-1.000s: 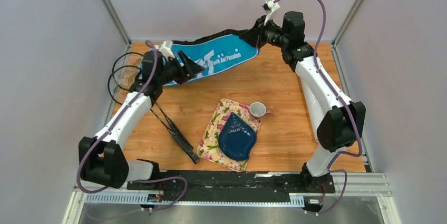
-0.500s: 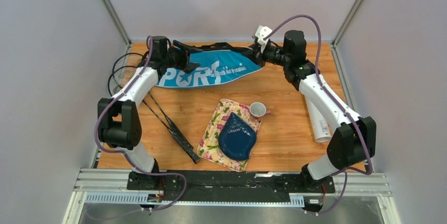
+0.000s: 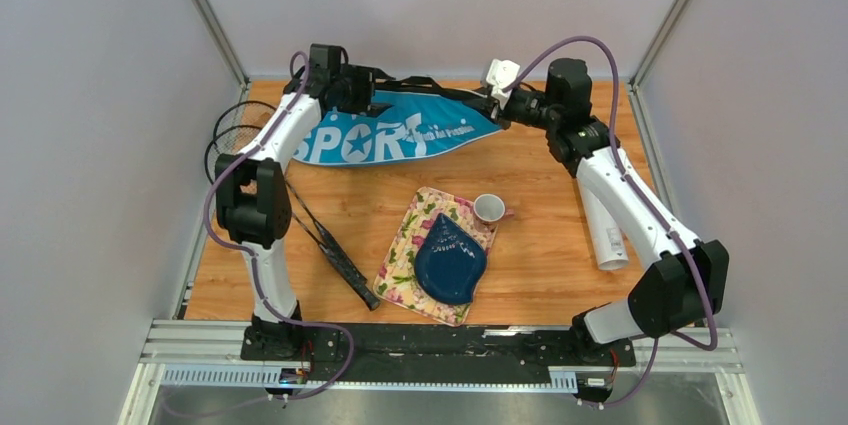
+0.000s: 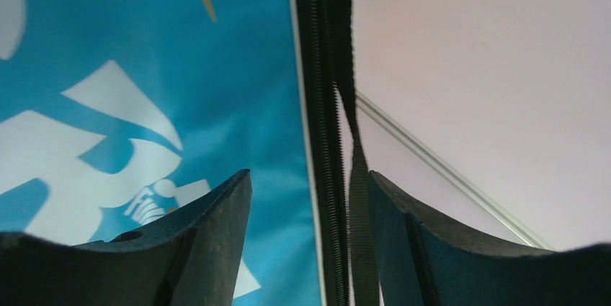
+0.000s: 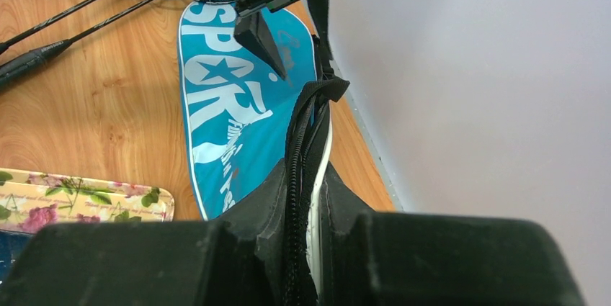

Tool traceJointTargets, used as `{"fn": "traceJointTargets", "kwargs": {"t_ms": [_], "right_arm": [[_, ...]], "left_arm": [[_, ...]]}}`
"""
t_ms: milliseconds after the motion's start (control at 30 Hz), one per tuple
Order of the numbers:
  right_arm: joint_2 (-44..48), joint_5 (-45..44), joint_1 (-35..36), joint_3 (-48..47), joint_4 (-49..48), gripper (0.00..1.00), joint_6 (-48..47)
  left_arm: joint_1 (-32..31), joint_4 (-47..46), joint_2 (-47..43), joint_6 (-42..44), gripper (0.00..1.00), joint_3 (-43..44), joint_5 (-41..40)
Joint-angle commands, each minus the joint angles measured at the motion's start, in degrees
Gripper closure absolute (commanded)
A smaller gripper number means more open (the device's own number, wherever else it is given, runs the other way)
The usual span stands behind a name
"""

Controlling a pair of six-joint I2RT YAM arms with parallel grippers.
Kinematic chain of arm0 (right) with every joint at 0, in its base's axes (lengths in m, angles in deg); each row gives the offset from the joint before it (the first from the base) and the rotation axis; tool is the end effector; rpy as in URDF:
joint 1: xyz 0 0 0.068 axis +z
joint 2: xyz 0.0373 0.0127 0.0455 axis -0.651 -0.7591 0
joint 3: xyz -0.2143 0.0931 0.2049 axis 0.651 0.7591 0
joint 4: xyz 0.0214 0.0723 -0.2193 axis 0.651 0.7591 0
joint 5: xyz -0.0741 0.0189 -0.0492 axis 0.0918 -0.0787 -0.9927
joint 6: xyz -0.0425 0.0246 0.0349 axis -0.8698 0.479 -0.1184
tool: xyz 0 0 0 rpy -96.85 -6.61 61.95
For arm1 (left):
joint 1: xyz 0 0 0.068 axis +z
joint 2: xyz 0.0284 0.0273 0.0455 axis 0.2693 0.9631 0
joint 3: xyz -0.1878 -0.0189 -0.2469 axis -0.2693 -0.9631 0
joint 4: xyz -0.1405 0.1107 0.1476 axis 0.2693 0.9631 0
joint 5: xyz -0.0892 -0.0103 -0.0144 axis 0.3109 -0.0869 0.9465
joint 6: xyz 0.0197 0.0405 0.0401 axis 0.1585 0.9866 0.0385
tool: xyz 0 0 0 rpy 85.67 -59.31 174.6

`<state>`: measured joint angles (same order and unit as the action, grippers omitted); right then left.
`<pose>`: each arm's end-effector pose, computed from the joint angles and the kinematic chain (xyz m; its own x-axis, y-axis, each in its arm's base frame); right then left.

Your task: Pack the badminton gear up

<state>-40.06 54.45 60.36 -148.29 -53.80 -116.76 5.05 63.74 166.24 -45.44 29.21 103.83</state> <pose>0.2756 0.1312 0.4330 0.3521 -0.3192 -0.8798 -0.8213 0.3455 -0.4540 0.4322 -0.0967 0.3258 -0.3857 -0.8764 0.2884 -0.6609 0.0443 -0.7491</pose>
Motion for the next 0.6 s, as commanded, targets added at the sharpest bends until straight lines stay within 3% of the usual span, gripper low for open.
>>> {"fn": "traceJointTargets", "kwargs": {"t_ms": [0,133,200,233,400,500,533,567], "right_arm": [[3.0,-0.4,0.7,-1.4,-0.8,1.00,-4.5],[3.2,-1.4,1.6,-1.5,-0.3,1.00,-5.3],[3.4,-1.6,2.0,-1.6,-0.4,1.00,-5.5],[3.4,-2.0,2.0,-1.6,-0.3,1.00,-5.6],[3.8,-2.8,2.5,-1.9,0.3,1.00,-6.0],[4.0,-3.8,2.9,-1.6,0.5,1.00,-6.0],[4.3,-5.0,2.9,-1.1,0.6,1.00,-5.8],[4.6,-5.7,3.2,-0.3,-0.4,1.00,-5.5]], "left_arm": [[-2.3,3.1,2.9,-3.0,0.33,7.2,-0.3],[-3.8,3.6,4.0,-5.3,0.46,7.7,0.1],[-4.2,3.8,4.1,-5.7,0.48,7.6,0.8],[-4.6,4.3,4.1,-5.8,0.54,7.6,0.9],[-5.4,2.0,2.5,-6.0,0.60,5.1,-0.2],[-5.4,1.1,2.8,-5.6,0.82,4.7,-0.2],[-5.4,-0.3,2.6,-4.9,0.97,4.6,-0.6],[-5.5,-1.1,2.6,-4.4,1.00,4.6,-1.3]]}}
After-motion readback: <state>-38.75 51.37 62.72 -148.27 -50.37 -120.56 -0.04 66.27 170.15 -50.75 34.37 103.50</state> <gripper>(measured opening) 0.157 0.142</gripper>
